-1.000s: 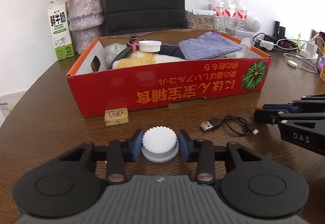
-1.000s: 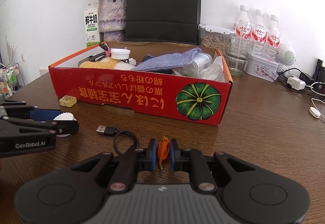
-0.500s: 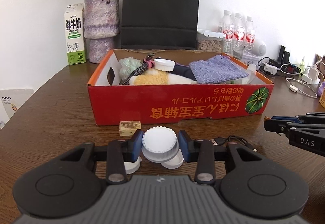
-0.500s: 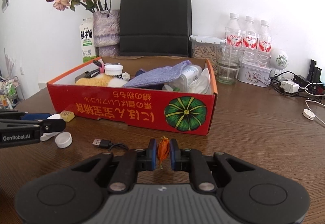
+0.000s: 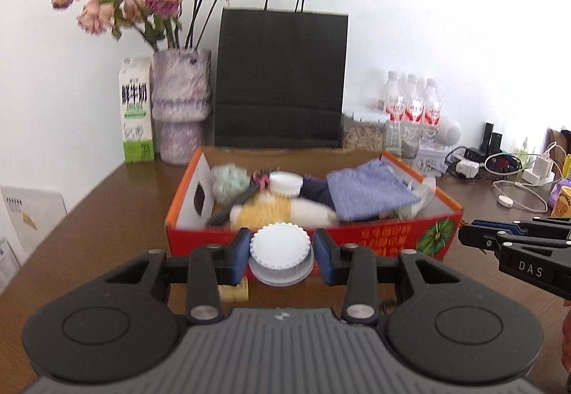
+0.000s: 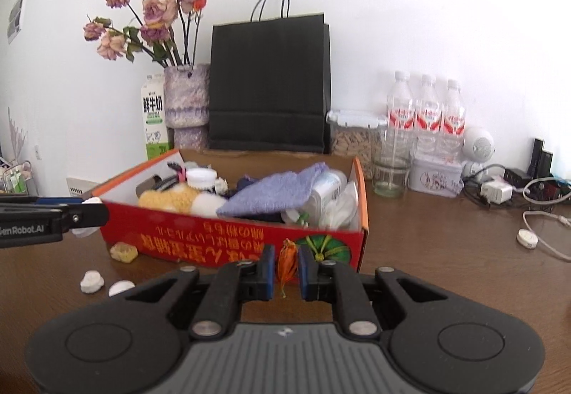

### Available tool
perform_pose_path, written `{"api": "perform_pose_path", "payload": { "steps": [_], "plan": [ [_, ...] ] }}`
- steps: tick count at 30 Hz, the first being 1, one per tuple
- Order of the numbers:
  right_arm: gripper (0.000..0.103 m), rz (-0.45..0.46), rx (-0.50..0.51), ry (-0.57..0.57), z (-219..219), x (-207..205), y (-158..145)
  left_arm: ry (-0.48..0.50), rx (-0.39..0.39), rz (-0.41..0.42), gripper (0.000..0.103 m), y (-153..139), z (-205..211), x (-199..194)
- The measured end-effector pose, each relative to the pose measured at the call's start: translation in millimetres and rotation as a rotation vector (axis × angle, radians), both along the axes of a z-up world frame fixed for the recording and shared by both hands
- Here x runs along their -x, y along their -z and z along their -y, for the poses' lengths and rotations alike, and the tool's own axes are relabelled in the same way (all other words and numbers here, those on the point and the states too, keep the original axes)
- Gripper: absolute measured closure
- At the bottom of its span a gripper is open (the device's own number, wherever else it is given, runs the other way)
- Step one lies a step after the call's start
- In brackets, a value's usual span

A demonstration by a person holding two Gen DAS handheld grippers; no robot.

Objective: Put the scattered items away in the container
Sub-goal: 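Carry the orange item and ridged cap over the box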

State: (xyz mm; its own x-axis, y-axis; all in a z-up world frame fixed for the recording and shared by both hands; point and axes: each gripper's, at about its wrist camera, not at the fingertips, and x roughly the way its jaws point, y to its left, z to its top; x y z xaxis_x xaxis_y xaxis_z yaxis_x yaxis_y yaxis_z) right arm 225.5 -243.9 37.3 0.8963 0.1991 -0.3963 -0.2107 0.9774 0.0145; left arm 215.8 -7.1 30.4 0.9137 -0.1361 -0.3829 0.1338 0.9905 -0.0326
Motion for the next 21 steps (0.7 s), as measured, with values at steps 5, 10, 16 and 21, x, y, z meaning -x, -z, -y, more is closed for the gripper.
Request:
{"api": "perform_pose_path", "payload": {
  "steps": [5,10,16,21],
  "plan": [
    [0.091,0.053,0.004,-0.023,-9,-15,-25,-0.009,0.003,0.084,0.064,-30,3,-19],
    [0.091,0.101,-0.016,-0.038,-27,-44,-44,-0.039,0.066,0.104,0.064,-38,-1,-43],
    [0.091,0.081,-0.076,-0.055,-49,-90,-42,-0.058,0.107,0.08,0.064,-32,-7,-79],
    [0.091,0.036,-0.07,-0.065,-62,-124,-26,-0.075,0.085,0.066,0.064,-21,-10,-110]
  ]
}}
